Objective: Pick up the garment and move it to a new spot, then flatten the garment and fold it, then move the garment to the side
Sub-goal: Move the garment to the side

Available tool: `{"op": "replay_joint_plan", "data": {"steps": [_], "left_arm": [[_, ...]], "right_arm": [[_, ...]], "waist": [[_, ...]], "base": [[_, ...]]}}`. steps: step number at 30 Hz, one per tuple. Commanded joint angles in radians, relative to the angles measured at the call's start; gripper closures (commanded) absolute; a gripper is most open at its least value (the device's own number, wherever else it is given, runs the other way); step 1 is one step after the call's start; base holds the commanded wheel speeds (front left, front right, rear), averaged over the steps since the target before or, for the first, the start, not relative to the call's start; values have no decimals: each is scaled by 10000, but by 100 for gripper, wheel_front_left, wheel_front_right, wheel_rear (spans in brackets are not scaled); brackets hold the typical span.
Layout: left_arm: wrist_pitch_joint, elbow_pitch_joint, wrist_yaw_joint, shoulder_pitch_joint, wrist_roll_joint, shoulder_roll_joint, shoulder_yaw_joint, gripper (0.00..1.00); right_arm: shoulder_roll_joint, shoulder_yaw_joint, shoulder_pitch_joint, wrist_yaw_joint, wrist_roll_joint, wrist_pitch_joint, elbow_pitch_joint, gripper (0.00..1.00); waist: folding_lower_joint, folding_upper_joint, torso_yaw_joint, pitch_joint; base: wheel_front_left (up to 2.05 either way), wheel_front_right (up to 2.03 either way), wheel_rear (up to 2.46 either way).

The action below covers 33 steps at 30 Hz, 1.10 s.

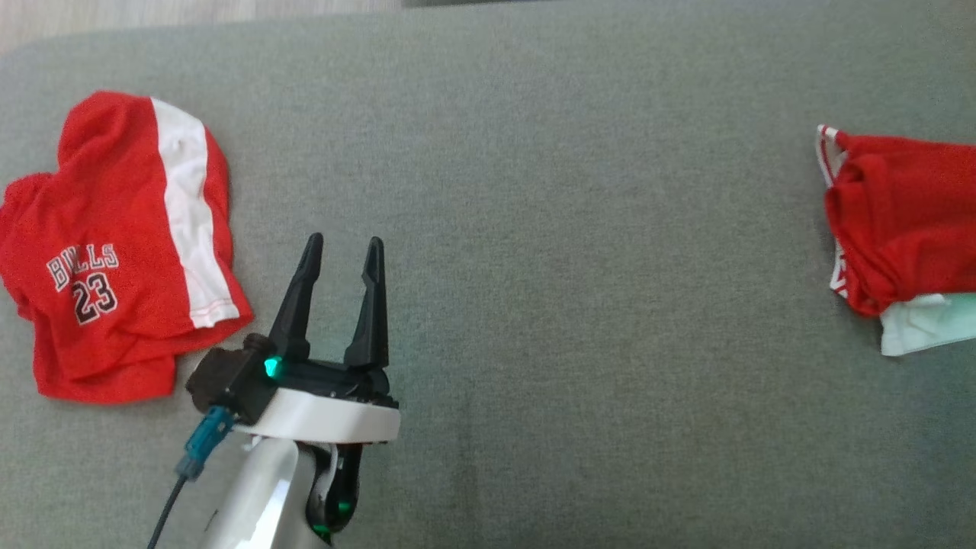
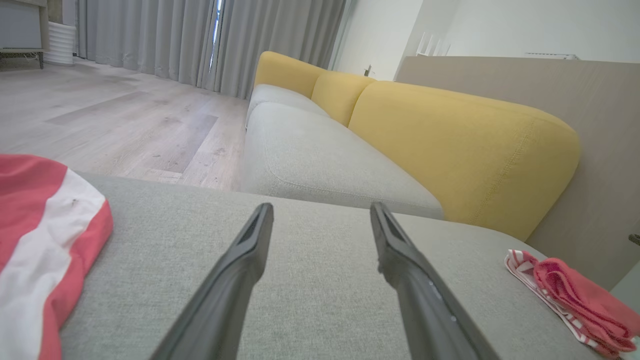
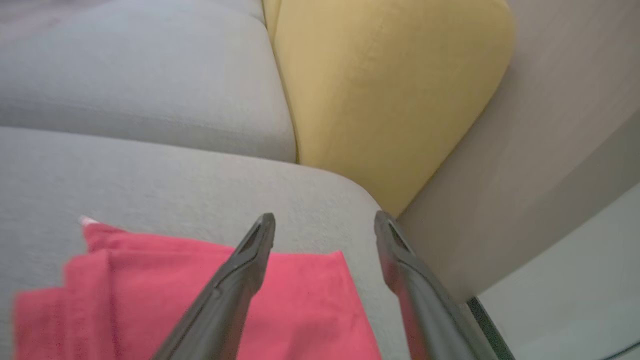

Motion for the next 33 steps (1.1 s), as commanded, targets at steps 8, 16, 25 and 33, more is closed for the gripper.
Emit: {"op": "replay_joint_plan", "data": {"steps": [8, 16, 25, 33], "left_arm": [[-80, -391, 107, 163, -92, 7, 721, 0], [-80, -509, 168, 648, -118, 7, 1008, 0], [-80, -472, 209, 1107, -171, 7, 879, 0], [-80, -418, 318, 1612, -233, 7, 853, 0]], "right_arm": [[1448, 1029, 524, 65, 1235, -491, -2700, 0], [3193, 2064, 1251, 65, 2085, -81, -5174, 0], [3529, 2664, 2788, 65, 3363, -760, -5238, 0], [3533, 3243, 4079, 65, 3686, -2634, -3999, 0]], "waist": [[0, 0, -181, -1103], [0, 0, -139, -1811], [0, 0, 72, -2173], [0, 0, 140, -2266]], "base": [[0, 0, 0], [0, 0, 0], [0, 0, 0], [0, 0, 0]]}}
